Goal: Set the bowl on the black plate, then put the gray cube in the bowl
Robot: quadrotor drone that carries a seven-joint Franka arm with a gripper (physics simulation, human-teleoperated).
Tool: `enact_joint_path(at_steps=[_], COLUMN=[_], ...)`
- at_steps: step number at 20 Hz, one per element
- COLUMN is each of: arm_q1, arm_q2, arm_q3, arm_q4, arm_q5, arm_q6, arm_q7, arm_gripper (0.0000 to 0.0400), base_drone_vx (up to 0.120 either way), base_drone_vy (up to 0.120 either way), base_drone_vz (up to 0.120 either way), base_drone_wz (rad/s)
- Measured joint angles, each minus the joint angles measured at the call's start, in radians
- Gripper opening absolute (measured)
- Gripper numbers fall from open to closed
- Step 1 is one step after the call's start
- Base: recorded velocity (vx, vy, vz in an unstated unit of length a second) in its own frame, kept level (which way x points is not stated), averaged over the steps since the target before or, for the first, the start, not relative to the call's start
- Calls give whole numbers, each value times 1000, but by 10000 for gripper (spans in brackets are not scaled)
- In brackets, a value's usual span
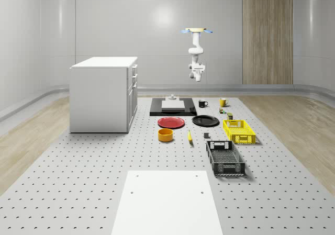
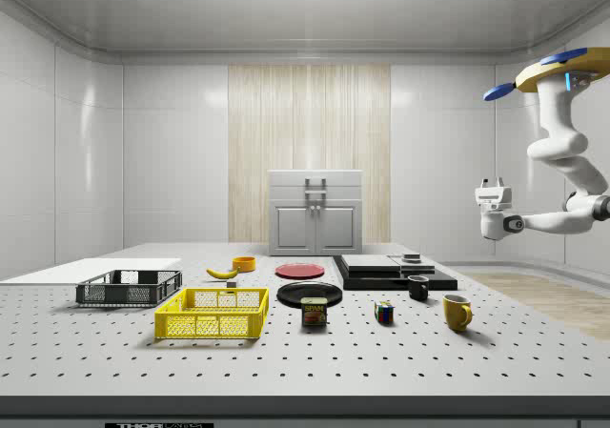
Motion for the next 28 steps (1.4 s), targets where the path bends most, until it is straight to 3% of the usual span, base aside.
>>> enact_joint_path(at_steps=[6, 12, 18, 28], arm_q1=[-3, -4, -6, -7], arm_q2=[25, 65, 82, 85], arm_q3=[1, 3, 3, 4], arm_q4=[128, 236, 283, 296], arm_q5=[1, 2, 2, 2], arm_q6=[-98, -162, -187, -189], arm_q7=[-2, -2, -3, -3], arm_gripper=[400, 400, 400, 400], base_drone_vx=[100, 120, 120, 120], base_drone_vy=[-100, -120, -120, -120], base_drone_vz=[0, 0, 0, 0], base_drone_wz=[0, 0, 0, 0])
